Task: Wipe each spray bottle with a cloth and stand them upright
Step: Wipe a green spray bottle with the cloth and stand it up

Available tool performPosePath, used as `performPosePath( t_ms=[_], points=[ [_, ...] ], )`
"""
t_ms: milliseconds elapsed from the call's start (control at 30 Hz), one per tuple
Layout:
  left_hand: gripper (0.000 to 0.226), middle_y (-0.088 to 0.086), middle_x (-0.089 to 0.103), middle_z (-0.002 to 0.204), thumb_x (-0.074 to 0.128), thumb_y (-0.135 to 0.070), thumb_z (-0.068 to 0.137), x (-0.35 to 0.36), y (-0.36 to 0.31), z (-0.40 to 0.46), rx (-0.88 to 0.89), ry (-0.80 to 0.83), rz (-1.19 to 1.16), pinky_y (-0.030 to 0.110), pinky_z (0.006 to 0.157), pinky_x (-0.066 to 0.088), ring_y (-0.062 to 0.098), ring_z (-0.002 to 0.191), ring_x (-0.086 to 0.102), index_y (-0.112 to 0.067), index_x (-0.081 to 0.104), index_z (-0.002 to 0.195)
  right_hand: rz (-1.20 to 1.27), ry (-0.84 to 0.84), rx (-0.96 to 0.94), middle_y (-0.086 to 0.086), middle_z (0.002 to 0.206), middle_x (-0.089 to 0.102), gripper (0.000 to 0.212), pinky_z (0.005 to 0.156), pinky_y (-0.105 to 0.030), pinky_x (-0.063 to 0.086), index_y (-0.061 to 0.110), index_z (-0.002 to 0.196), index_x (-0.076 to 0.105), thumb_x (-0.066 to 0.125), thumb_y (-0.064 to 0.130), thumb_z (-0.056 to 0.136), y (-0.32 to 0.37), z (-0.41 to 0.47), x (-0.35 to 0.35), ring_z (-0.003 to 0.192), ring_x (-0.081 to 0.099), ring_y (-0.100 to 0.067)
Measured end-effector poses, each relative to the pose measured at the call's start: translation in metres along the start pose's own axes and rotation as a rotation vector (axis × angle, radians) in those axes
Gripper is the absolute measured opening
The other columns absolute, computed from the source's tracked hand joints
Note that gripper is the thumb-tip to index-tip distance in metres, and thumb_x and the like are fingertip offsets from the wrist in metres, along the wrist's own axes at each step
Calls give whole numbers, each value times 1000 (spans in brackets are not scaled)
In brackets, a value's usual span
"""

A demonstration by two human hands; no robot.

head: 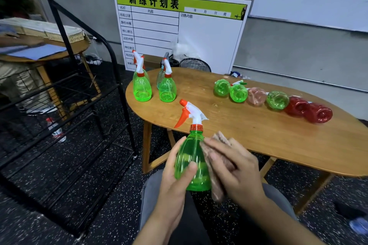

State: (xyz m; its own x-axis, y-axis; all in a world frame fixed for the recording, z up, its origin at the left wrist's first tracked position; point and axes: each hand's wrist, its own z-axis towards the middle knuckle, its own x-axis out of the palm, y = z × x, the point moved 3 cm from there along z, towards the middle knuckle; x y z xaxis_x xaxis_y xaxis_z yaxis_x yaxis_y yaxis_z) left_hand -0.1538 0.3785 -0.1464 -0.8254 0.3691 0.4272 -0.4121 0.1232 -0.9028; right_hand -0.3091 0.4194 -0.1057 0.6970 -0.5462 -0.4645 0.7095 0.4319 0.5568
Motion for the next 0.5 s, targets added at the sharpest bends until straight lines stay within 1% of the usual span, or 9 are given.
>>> performPosePath(
  t_ms=[67, 133, 167, 233, 300, 333, 367, 433, 500],
  points=[
    [74, 9, 66, 145, 85, -37, 86, -1, 3, 2, -9, 31, -77, 46, 110, 52, 31, 136, 61, -29, 52, 151, 4, -14, 58, 11, 90, 60, 31, 68, -13, 43, 25, 128, 73, 64, 31, 99, -2, 7, -3, 76, 58, -4],
    [62, 7, 66, 144, 75, -38, 88, -1, 5, 1, -44, 48, -129, 45, 109, 52, 28, 135, 62, -35, 58, 147, 14, 3, 70, 18, 91, 60, 30, 71, -12, 42, 25, 126, 74, 65, 33, 98, -1, 11, -3, 79, 61, -3],
    [60, 6, 66, 145, 71, -42, 87, 0, 6, 1, -54, 56, -141, 43, 108, 54, 26, 135, 62, -37, 59, 146, 25, 16, 76, 16, 92, 62, 30, 71, -14, 44, 26, 125, 75, 66, 34, 98, -1, 11, -2, 79, 62, -5],
    [65, 4, 65, 147, 69, -49, 89, 3, 5, 1, -52, 62, -126, 39, 108, 55, 25, 138, 60, -33, 55, 150, 45, 39, 87, 8, 92, 65, 29, 70, -19, 47, 26, 124, 75, 66, 34, 98, -2, 12, -1, 79, 64, -12],
    [80, 5, 64, 147, 81, -52, 85, 3, 5, 0, -36, 42, -74, 39, 108, 54, 25, 138, 60, -27, 48, 154, 47, 71, 78, 6, 93, 66, 28, 70, -21, 49, 25, 124, 75, 67, 33, 98, -2, 14, 0, 80, 64, -13],
    [87, 6, 65, 146, 88, -47, 81, 4, 5, -1, -27, 38, -56, 37, 105, 55, 25, 136, 61, -25, 47, 155, 41, 97, 65, 7, 94, 65, 28, 70, -19, 48, 24, 124, 75, 67, 33, 98, -2, 16, 0, 80, 64, -12],
    [88, 7, 66, 144, 91, -36, 80, 3, 5, -1, -17, 33, -42, 35, 102, 56, 26, 134, 63, -23, 47, 155, 26, 126, 47, 9, 94, 64, 29, 69, -17, 47, 24, 124, 76, 67, 34, 98, -2, 19, -1, 80, 62, -10],
    [78, 7, 70, 139, 83, -12, 83, 1, 6, 0, 13, 36, -28, 32, 98, 58, 26, 129, 66, -22, 49, 153, -43, 184, 6, 13, 94, 57, 31, 68, -17, 45, 27, 125, 75, 65, 39, 99, -5, 28, -3, 79, 59, -7],
    [74, 7, 72, 135, 76, -5, 83, -2, 8, 0, 33, 34, -8, 32, 95, 58, 26, 125, 69, -24, 52, 150, -132, 229, -31, 15, 95, 51, 32, 69, -25, 50, 33, 127, 74, 63, 46, 99, -8, 42, -7, 81, 58, -7]
  ],
)
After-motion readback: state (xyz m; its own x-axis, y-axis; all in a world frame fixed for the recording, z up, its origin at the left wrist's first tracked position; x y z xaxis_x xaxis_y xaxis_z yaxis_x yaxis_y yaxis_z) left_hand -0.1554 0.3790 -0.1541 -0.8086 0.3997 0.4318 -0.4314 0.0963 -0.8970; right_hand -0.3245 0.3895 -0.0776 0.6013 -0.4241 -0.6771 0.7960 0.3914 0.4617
